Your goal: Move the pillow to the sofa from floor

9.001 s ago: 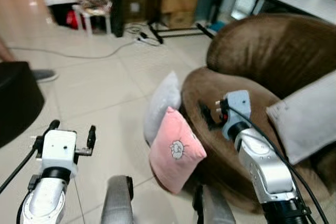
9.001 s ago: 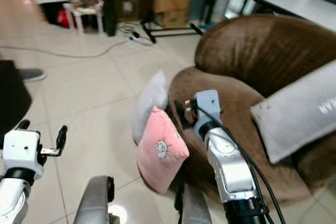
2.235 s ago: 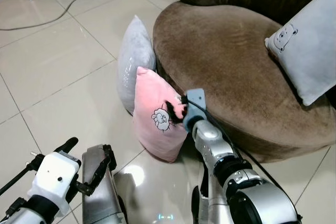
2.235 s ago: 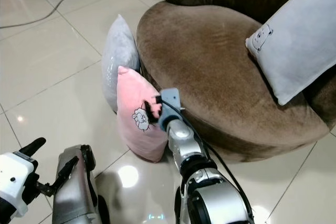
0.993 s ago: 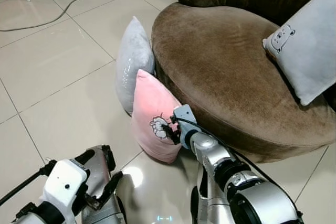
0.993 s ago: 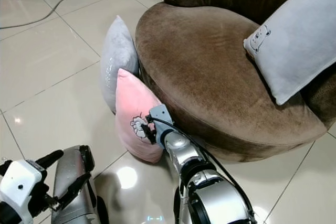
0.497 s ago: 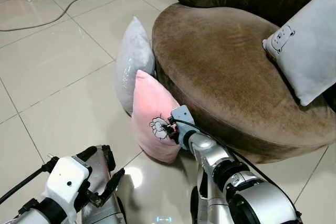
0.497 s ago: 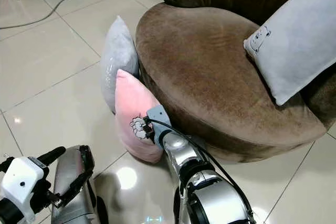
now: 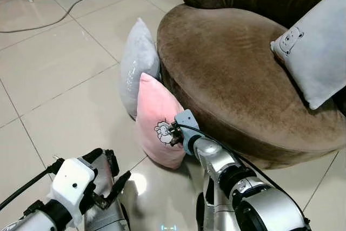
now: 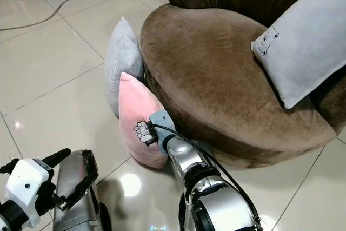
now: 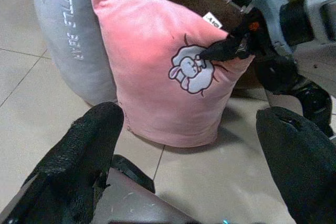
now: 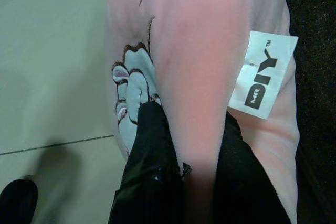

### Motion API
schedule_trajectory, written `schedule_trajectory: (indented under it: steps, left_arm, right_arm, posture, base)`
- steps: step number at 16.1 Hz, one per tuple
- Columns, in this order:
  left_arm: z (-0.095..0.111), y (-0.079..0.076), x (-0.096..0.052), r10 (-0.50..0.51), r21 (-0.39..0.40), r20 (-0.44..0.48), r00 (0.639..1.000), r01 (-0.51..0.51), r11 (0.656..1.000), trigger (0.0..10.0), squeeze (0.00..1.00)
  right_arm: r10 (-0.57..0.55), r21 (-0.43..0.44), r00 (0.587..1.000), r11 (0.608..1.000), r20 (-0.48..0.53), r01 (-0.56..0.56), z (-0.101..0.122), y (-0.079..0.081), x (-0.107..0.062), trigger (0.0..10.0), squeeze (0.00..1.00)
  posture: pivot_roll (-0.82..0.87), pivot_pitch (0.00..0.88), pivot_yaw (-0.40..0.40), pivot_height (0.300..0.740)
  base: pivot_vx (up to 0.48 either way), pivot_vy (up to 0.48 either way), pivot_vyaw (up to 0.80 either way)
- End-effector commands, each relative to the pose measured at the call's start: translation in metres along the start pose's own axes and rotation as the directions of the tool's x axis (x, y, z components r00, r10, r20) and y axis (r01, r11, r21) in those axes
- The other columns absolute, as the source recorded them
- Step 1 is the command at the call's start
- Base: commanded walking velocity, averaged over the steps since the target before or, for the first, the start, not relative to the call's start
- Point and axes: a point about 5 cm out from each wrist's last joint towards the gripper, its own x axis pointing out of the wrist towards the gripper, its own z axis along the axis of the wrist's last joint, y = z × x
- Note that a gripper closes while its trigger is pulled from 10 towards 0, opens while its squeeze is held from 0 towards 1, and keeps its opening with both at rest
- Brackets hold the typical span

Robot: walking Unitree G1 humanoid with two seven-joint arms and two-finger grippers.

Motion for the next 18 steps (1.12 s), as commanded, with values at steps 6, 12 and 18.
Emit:
schedule_trajectory:
  steps: [6, 12, 18]
  left_arm:
    - [-0.002, 0.014, 0.017, 0.058, 0.039, 0.022, 0.998, -0.059, 0.998, 10.0, 0.00]
    - [0.012, 0.037, 0.031, 0.284, -0.013, 0.111, 0.952, -0.285, 0.959, 10.0, 0.00]
    - [0.058, 0.048, 0.050, 0.390, -0.045, 0.288, 0.874, -0.395, 0.918, 10.0, 0.00]
  right_arm:
    - [0.122, 0.053, 0.991, 0.991, 0.049, -0.125, -0.003, 0.008, -0.002, 0.0, 0.00]
    - [0.155, 0.246, 0.930, 0.938, 0.334, -0.245, 0.047, -0.037, -0.023, 0.0, 0.00]
    - [-0.160, 0.325, 0.672, 0.937, 0.723, -0.127, 0.161, -0.127, -0.146, 0.0, 0.00]
  posture:
    - [0.01, 0.000, -0.053, 0.440]
    - [0.02, 0.000, -0.049, 0.440]
    - [0.03, 0.000, -0.067, 0.440]
  base:
    - [0.000, 0.000, 0.00]
    - [0.000, 0.000, 0.00]
    - [0.000, 0.000, 0.00]
